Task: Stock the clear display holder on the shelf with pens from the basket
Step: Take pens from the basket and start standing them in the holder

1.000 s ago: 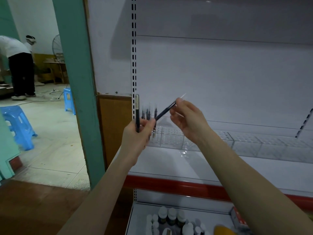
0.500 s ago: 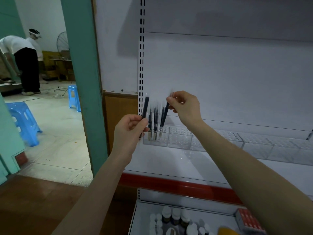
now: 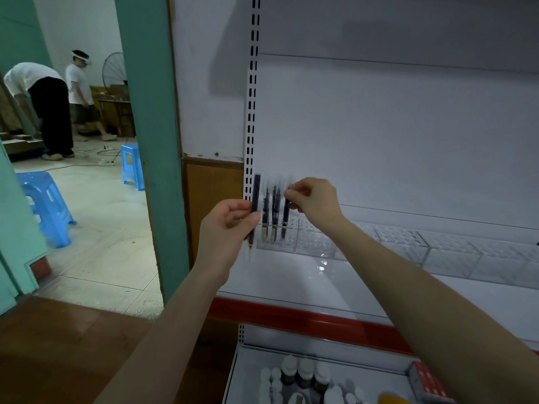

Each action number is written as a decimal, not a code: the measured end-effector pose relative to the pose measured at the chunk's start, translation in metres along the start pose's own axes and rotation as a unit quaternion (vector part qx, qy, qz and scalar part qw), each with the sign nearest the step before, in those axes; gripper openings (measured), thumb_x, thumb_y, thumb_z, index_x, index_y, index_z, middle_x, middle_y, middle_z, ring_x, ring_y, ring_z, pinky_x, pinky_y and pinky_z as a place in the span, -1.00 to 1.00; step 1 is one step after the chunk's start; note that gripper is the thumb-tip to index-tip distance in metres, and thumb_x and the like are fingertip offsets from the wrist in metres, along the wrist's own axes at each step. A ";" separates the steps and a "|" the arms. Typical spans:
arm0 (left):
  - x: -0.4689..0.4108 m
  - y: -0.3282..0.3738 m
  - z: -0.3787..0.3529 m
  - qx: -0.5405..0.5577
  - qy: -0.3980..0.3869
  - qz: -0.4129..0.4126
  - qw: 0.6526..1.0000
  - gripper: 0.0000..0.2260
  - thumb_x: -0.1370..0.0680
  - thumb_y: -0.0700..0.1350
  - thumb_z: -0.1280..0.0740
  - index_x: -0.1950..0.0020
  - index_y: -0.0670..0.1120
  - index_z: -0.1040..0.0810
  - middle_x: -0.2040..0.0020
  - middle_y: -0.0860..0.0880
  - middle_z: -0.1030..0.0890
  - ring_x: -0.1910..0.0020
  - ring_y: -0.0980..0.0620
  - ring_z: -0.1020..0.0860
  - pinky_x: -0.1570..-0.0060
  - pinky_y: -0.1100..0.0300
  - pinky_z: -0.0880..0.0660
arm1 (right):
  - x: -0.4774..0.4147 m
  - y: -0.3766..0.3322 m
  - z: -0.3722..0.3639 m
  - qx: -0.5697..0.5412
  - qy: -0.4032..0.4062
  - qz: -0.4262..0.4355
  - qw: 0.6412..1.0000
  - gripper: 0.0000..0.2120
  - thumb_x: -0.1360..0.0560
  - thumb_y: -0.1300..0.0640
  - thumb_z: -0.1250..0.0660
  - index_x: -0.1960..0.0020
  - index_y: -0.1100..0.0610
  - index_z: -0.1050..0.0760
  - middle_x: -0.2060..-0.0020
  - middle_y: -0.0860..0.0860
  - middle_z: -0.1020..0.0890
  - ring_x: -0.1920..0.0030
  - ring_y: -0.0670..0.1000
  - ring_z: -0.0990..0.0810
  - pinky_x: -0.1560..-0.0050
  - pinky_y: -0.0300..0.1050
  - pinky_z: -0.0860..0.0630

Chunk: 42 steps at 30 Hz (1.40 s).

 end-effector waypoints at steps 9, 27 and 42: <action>-0.001 0.012 -0.009 0.064 -0.015 -0.010 0.998 -0.24 -0.44 -0.35 -0.39 -0.46 0.13 -0.11 0.13 -0.05 -0.61 0.23 0.11 -0.65 0.32 0.25 -0.58 | 0.028 0.000 0.016 -0.026 -0.003 -0.029 0.999 -0.79 -0.52 0.03 -0.30 -0.05 0.16 -0.52 0.13 0.07 -0.64 0.10 0.02 -0.62 0.03 -0.09 -0.52; 0.015 0.010 -0.020 -0.029 0.016 -0.042 0.999 -0.94 -0.48 -0.17 -0.39 0.11 -0.05 -0.54 0.17 -0.04 -0.64 0.23 0.16 -0.62 0.17 0.31 -0.57 | 0.057 0.033 0.033 -0.497 -0.025 -0.254 0.829 -0.89 -0.51 0.27 -0.30 0.20 0.23 -0.51 0.40 0.03 -0.54 0.42 -0.11 -0.54 0.38 -0.33 -0.54; 0.062 -0.035 -0.065 -0.536 -0.214 -0.141 0.804 -0.49 -0.54 0.30 -0.01 -0.34 0.08 -0.43 -0.29 0.08 -0.51 -0.28 0.09 -0.43 -0.37 0.10 -0.17 | 0.028 -0.025 0.047 -0.147 0.129 0.003 0.981 -0.87 -0.54 0.22 -0.28 -0.07 0.19 -0.51 0.23 0.00 -0.60 0.20 -0.02 -0.61 0.10 -0.15 -0.57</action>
Point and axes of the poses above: each hand's wrist, its own x-axis away from the middle knuckle, its own z-axis out of the back of the hand, y = z × x, the point moved 9 cm from there along -x, towards the middle knuckle
